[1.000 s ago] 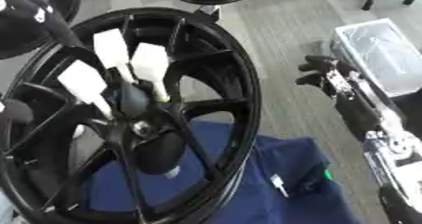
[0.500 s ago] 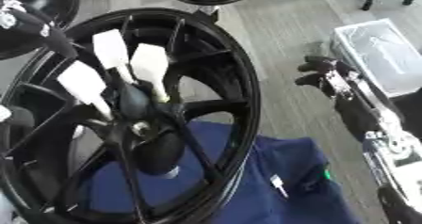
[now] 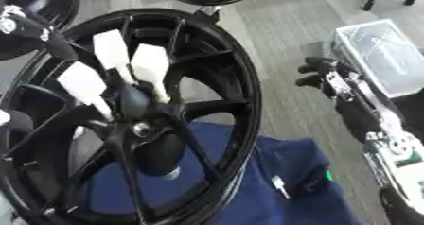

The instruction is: Pull the pin out of the wheel hub.

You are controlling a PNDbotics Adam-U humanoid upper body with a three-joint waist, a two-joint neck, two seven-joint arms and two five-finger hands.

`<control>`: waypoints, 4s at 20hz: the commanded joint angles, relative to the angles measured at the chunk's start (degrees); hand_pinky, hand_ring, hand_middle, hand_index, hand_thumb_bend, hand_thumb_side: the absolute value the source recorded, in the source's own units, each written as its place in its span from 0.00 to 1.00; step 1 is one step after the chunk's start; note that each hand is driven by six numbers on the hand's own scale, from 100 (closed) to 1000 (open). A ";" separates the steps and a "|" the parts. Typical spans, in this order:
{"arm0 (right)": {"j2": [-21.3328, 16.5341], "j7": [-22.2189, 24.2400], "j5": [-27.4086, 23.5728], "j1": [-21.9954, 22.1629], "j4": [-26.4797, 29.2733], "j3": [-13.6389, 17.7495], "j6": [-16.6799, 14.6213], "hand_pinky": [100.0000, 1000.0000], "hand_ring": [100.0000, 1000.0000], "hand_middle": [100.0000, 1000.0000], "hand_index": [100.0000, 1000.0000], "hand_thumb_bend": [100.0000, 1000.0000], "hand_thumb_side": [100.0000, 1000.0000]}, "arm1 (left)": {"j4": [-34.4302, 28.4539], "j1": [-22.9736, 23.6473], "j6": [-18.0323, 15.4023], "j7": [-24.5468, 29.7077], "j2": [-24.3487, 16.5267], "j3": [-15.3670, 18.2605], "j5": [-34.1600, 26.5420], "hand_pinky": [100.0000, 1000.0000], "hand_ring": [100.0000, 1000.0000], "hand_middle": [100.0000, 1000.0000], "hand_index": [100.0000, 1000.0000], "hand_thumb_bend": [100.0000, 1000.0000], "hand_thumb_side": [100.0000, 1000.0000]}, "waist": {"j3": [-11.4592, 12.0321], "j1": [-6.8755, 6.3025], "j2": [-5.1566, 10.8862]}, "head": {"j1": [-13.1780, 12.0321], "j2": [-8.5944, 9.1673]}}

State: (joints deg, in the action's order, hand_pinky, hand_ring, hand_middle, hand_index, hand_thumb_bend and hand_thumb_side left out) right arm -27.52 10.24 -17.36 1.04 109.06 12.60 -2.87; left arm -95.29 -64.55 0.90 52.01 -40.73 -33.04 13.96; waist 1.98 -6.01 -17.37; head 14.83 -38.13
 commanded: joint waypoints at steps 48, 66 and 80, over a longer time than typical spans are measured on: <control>-1.33 0.45 0.43 -0.62 0.58 -0.16 0.03 0.88 0.67 0.69 0.80 0.00 0.70 | 5.28 -0.28 -0.99 -0.04 2.55 0.20 8.16 0.77 0.77 0.73 0.85 0.60 0.17 | -0.49 0.64 0.80 | 0.07 1.28; -1.26 0.72 0.58 -0.78 0.44 -0.38 0.14 0.88 0.67 0.69 0.80 0.00 0.70 | 6.58 -0.42 -1.07 -0.12 3.78 0.29 8.76 0.77 0.77 0.73 0.86 0.59 0.21 | -0.51 0.70 0.70 | 0.24 1.87; -1.27 0.93 0.44 -1.06 0.41 -0.52 0.17 0.88 0.67 0.69 0.80 0.00 0.70 | 7.61 -1.98 0.39 -0.86 6.61 -0.46 10.04 0.76 0.75 0.70 0.82 0.51 0.19 | -0.94 0.70 0.63 | 0.05 1.81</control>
State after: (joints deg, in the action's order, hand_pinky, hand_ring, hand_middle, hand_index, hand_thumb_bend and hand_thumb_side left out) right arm -27.52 11.03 -16.93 0.45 109.00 11.93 -2.62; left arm -87.57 -65.09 1.17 51.39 -33.51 -33.89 23.75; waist 1.12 -5.78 -17.49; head 14.94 -37.09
